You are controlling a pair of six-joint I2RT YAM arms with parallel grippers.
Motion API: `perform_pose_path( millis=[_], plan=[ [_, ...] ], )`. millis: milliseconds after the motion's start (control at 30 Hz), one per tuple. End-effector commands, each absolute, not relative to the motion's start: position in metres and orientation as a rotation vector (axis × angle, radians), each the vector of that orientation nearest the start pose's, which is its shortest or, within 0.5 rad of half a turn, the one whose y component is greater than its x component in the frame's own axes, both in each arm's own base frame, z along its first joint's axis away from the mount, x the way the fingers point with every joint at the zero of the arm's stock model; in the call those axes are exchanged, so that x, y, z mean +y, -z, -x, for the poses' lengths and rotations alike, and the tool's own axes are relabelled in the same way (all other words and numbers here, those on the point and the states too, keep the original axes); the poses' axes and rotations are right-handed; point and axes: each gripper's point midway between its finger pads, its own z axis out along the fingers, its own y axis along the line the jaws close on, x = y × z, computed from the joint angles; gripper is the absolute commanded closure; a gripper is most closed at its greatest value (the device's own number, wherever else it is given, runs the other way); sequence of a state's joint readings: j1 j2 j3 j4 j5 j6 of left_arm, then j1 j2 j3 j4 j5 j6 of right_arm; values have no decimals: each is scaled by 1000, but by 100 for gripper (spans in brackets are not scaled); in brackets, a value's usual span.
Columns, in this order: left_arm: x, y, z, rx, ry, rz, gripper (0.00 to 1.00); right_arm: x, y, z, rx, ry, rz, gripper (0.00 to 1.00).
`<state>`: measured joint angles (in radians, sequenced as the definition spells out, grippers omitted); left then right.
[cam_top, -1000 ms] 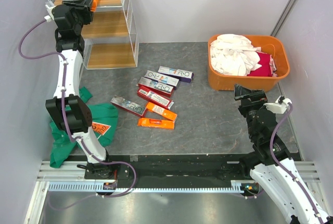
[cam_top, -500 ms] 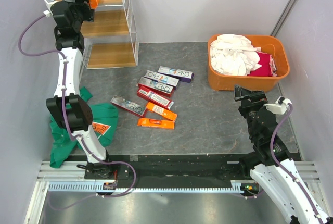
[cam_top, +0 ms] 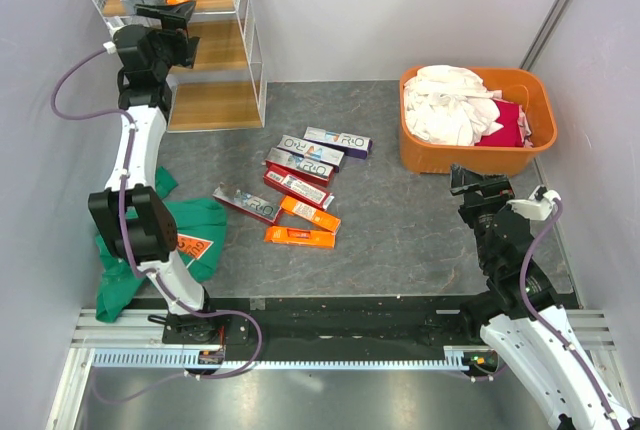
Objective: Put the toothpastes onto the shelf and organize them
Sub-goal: Place the toothpaste on the shelf.
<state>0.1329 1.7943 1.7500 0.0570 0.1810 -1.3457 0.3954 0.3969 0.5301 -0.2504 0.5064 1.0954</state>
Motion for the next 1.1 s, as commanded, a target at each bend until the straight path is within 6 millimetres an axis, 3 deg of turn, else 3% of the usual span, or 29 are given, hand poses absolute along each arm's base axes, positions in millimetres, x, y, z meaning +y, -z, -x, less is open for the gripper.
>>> perform_pose_path(
  millis=[0, 267, 633, 700, 733, 767, 833, 867, 1067],
  plan=[
    [-7, -440, -538, 1311, 1074, 883, 0, 46, -261, -251, 1431, -687, -935, 2],
    [-11, -468, -502, 1276, 991, 735, 0, 47, -257, -252, 1445, -687, -940, 2],
    [-26, -457, -476, 1344, 995, 656, 7, 52, -252, -253, 1473, -697, -935, 2],
    [-33, -442, -469, 1387, 1008, 642, 8, 54, -248, -253, 1488, -696, -929, 2],
    [-36, -447, -459, 1383, 1006, 617, 8, 55, -248, -253, 1492, -698, -927, 2],
    [-38, -432, -455, 1413, 1002, 626, 8, 56, -245, -254, 1503, -700, -927, 2],
    [-44, -431, -438, 1423, 995, 588, 8, 60, -240, -255, 1529, -702, -918, 2],
    [-45, -415, -434, 1455, 988, 599, 8, 62, -238, -256, 1540, -704, -915, 2],
    [-62, -370, -398, 1576, 974, 559, 8, 80, -217, -263, 1675, -688, -844, 2]
  ],
)
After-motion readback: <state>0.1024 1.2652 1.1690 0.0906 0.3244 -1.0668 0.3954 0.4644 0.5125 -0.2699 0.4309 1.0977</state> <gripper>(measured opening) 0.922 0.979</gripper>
